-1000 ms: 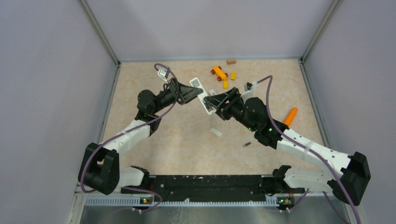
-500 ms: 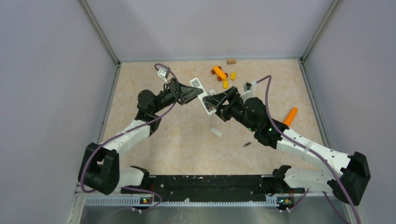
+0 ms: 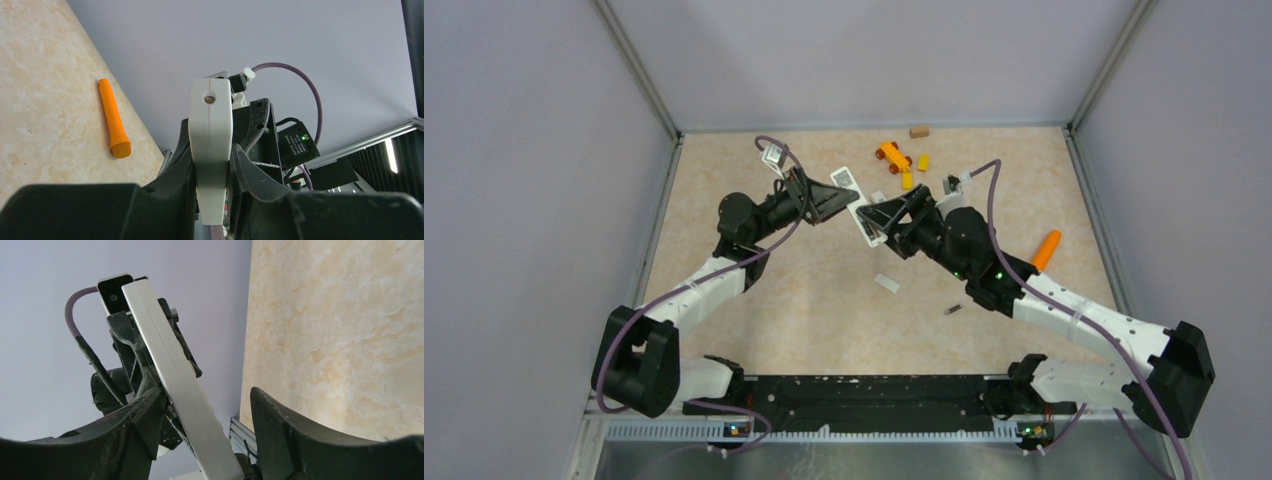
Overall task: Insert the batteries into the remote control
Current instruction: Load the battery into the remote control.
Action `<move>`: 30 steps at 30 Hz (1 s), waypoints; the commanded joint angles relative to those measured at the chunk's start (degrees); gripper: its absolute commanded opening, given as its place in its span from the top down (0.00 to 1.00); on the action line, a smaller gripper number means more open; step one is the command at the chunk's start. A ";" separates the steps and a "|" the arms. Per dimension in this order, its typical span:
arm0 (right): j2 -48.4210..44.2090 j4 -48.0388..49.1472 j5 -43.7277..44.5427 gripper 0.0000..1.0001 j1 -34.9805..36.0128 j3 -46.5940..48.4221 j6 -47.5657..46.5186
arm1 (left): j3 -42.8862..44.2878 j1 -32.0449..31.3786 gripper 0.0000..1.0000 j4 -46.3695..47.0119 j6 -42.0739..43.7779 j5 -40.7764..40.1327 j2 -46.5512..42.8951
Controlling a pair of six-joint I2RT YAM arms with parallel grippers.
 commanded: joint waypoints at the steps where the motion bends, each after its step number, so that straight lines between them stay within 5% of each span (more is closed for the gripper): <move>1: 1.05 0.20 -1.47 0.40 -0.93 3.14 -0.46 | 0.95 -0.06 1.00 4.46 0.36 0.54 -1.04; 22: 0.18 3.82 -3.12 0.78 -1.58 -1.09 -3.14 | 1.97 0.04 1.00 0.86 -6.27 -2.39 -2.64; 24: 0.50 4.53 -3.79 0.69 -1.84 -0.65 -4.69 | 1.65 0.05 1.00 1.31 -6.93 -2.33 -2.29; 28: -0.66 6.08 -4.12 0.34 -2.55 -1.32 -5.87 | 0.59 0.31 1.00 2.07 -7.46 -1.95 -1.88; 30: -1.94 7.82 -3.99 0.30 -3.04 -2.75 -5.59 | -0.02 0.63 1.00 2.39 -7.50 -1.79 -1.95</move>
